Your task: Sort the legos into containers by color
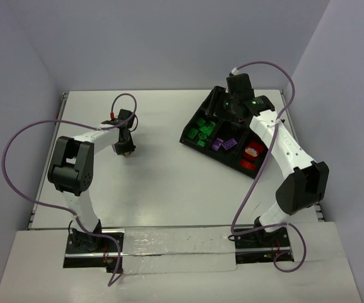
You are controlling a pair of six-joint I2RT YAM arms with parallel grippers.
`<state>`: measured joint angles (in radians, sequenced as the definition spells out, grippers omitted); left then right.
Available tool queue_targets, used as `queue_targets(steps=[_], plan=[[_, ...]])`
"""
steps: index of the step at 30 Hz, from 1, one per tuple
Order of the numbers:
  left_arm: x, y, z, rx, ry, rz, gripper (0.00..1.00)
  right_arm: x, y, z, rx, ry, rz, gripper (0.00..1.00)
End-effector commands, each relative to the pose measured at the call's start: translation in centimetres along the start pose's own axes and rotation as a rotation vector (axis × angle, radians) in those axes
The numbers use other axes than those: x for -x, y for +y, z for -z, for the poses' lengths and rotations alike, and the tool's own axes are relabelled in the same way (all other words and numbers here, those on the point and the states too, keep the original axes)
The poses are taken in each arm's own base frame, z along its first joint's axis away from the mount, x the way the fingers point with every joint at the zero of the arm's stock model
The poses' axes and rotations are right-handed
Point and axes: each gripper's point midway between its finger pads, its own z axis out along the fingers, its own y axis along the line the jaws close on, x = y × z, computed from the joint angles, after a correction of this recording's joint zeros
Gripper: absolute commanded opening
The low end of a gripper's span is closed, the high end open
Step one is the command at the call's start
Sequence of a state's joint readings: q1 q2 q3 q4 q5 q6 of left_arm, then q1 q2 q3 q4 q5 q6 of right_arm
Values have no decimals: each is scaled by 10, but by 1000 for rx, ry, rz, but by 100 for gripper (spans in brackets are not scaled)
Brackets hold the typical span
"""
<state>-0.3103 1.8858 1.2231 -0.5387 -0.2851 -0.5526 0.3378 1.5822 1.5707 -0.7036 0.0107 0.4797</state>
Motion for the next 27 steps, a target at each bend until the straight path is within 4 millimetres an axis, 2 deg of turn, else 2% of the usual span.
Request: queue_targets(steps=[1,2,3,5,6,9,15,17,19,21,24,27], plan=[[17,-3,-7,9,-38,13,36,9,9,0,15,-9,12,73],[17,-3,-7,8,-38,17,29,8,9,-2,15,-5,15,73],[16,-4,-8,8,-35,17,28,9,10,-2,16,-8,15,73],[17,-6,-9,2,-29,13,4,10,10,-6,13,-2,19,73],[17,-7,-10,6,-20,14,1,7,12,-9,27,16,23,73],[20,-10,-8,-6,-17,13,0,4,15,-14,35,44,26,72],[31,-17,12,-54,-31,-8,0,7,18,-18,43,41,27,73],[40,-23,36,-120,-53,-17,0,8,18,-19,40,43,26,73],[41,-38,54,-220,-45,-46,0,7,19,-21,44,52,21,73],[44,-52,80,-346,-58,-76,0,7,27,-22,86,72,16,73],[41,-74,106,-493,-55,-95,0,-10,37,-39,173,185,4,72],[38,-101,139,-649,-43,-120,0,-23,59,-46,267,290,7,73]])
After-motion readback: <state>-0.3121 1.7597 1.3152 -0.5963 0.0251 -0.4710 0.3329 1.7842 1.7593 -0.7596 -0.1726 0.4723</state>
